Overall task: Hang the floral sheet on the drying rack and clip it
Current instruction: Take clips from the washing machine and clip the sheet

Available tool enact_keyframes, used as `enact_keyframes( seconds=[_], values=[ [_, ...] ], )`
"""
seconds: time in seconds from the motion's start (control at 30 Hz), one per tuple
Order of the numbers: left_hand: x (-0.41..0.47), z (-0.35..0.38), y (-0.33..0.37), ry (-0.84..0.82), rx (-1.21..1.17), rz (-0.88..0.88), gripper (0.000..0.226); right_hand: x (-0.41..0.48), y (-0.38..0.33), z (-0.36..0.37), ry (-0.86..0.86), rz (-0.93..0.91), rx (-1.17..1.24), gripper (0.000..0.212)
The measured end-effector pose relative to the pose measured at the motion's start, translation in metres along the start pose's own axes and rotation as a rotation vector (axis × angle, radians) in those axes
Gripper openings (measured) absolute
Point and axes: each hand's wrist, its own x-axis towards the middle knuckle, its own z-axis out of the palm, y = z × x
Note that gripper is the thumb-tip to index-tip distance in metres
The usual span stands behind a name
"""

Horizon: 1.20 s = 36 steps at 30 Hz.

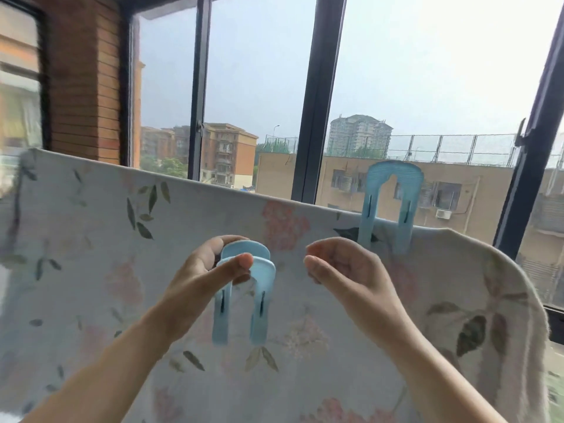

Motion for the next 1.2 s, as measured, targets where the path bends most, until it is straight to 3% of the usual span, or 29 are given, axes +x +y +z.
enact_keyframes(
  seconds=[0.23,0.4,0.53,0.7,0.77,1.0,1.2],
  values=[
    [-0.028,-0.098,0.001,0.103,0.126,-0.008,0.083,0.031,0.011,0.113,-0.322,0.091,0.091,0.050],
    [-0.030,-0.191,0.010,0.154,0.208,0.001,0.085,0.065,-0.001,0.214,-0.425,0.060,0.151,0.042],
    [-0.024,-0.269,0.014,0.196,0.233,0.010,0.090,0.098,-0.015,0.295,-0.432,0.027,0.234,0.034],
    [-0.014,-0.350,0.009,0.198,0.263,-0.014,0.097,0.135,-0.018,0.374,-0.428,0.119,0.341,0.075],
    [-0.007,-0.376,0.004,0.188,0.259,-0.024,0.099,0.150,-0.014,0.398,-0.447,0.146,0.347,0.083],
    [0.031,-0.463,-0.030,0.169,0.220,-0.074,0.104,0.210,0.009,0.466,-0.460,0.098,0.278,0.054],
    [0.073,-0.542,-0.052,0.238,0.245,-0.070,0.096,0.278,0.039,0.519,-0.312,0.105,0.407,0.064]
  ],
)
